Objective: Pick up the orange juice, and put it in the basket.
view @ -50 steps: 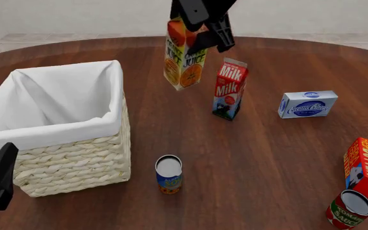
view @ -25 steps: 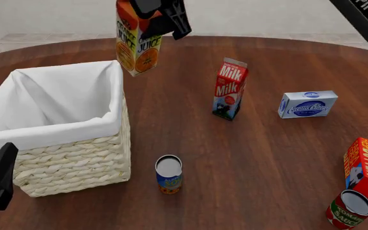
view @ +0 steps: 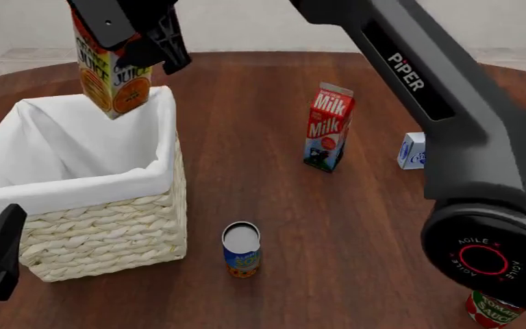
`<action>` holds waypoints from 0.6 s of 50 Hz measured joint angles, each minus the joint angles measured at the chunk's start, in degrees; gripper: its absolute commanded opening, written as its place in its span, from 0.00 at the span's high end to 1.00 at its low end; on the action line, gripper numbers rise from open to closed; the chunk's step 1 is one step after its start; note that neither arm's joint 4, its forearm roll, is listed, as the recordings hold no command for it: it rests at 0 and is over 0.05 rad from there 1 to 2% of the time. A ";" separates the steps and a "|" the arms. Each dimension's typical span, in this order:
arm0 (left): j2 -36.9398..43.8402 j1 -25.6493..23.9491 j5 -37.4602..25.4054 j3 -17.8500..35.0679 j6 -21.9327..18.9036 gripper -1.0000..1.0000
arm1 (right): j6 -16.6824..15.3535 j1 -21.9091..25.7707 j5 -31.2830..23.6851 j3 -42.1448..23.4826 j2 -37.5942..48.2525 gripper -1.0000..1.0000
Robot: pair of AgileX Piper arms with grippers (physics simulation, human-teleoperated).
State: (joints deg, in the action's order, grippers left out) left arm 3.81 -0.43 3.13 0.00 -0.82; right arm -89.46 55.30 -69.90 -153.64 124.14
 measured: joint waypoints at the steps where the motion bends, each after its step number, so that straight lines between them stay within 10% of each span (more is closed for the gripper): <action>1: 0.00 -0.01 0.00 0.00 0.00 0.00 | 0.13 0.27 0.00 -0.22 0.22 1.00; 30: 0.24 -0.46 0.21 0.00 -0.49 0.00 | 2.16 1.92 0.00 1.29 7.37 1.00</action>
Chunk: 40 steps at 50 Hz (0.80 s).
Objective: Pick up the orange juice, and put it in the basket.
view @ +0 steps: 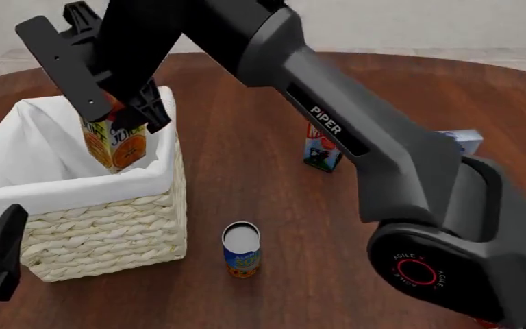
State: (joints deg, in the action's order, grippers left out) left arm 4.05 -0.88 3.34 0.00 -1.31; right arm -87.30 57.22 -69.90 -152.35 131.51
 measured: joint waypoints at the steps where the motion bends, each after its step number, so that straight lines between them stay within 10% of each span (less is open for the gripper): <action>1: 0.08 -0.03 0.06 0.00 -0.02 0.00 | 0.07 0.06 0.00 -0.13 0.37 1.00; 36: 5.23 -0.45 3.61 0.00 0.52 0.00 | 0.34 2.49 0.95 -2.81 7.25 1.00; 37: 5.31 -0.45 3.66 0.00 0.52 0.00 | 0.29 2.49 0.97 -2.82 7.30 0.00; 40: 5.48 -0.44 3.79 0.00 0.52 0.00 | 0.41 2.65 0.82 -2.55 7.38 0.00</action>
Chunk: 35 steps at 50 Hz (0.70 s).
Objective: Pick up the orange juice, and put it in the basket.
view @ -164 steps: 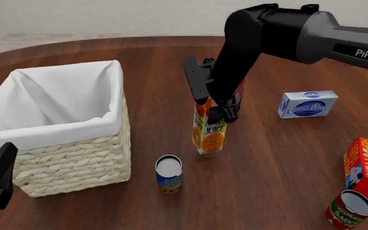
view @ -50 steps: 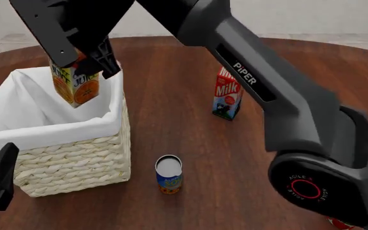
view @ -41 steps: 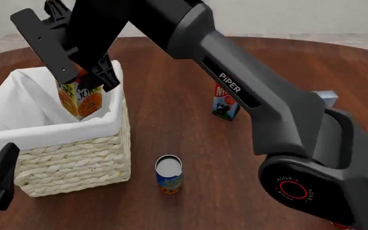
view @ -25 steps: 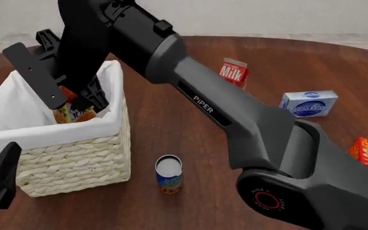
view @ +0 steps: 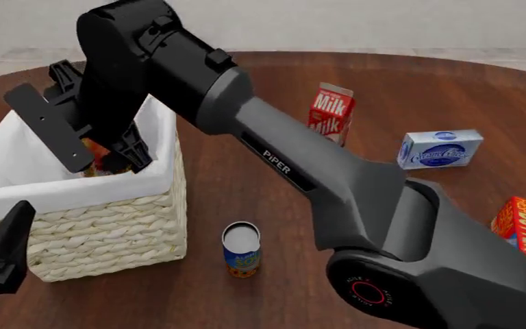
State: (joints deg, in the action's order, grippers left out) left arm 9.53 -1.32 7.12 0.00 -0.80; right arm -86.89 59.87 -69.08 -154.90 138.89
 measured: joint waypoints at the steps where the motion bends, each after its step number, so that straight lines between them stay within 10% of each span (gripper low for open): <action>1: 0.05 0.01 0.03 0.00 0.00 0.00 | 0.02 0.01 -0.03 0.03 -0.02 0.00; 35: 0.97 0.35 0.64 0.00 0.35 0.00 | -1.54 -0.48 -0.52 -0.39 -1.12 0.00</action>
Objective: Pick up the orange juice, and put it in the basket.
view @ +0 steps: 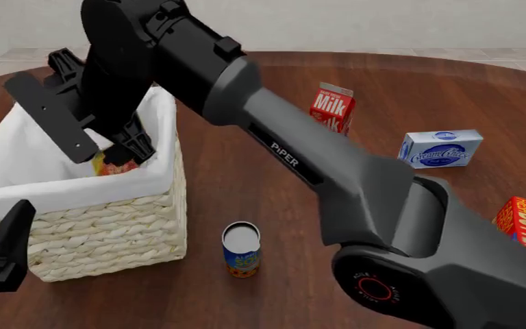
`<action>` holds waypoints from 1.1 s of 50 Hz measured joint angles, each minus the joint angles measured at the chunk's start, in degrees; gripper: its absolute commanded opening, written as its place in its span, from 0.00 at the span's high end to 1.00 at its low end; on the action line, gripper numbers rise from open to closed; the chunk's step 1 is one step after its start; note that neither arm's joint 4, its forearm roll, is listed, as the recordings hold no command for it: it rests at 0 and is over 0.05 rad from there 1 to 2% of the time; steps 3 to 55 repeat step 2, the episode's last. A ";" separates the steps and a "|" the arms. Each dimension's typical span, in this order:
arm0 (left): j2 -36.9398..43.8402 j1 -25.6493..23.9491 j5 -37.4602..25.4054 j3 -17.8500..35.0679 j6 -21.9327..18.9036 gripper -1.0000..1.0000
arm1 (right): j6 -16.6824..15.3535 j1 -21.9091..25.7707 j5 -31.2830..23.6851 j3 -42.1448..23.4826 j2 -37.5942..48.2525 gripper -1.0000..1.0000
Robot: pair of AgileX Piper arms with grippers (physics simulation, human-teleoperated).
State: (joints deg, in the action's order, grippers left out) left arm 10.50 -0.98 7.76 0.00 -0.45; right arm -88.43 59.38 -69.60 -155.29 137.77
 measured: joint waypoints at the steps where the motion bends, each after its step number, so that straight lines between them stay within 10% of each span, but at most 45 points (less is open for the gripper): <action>1: 0.01 0.02 0.01 0.00 0.02 0.00 | -0.11 -0.04 -0.02 -0.06 -0.19 0.00; 55: 0.02 0.04 0.01 0.00 0.04 0.00 | -0.19 -0.07 -0.05 -0.14 -0.37 0.00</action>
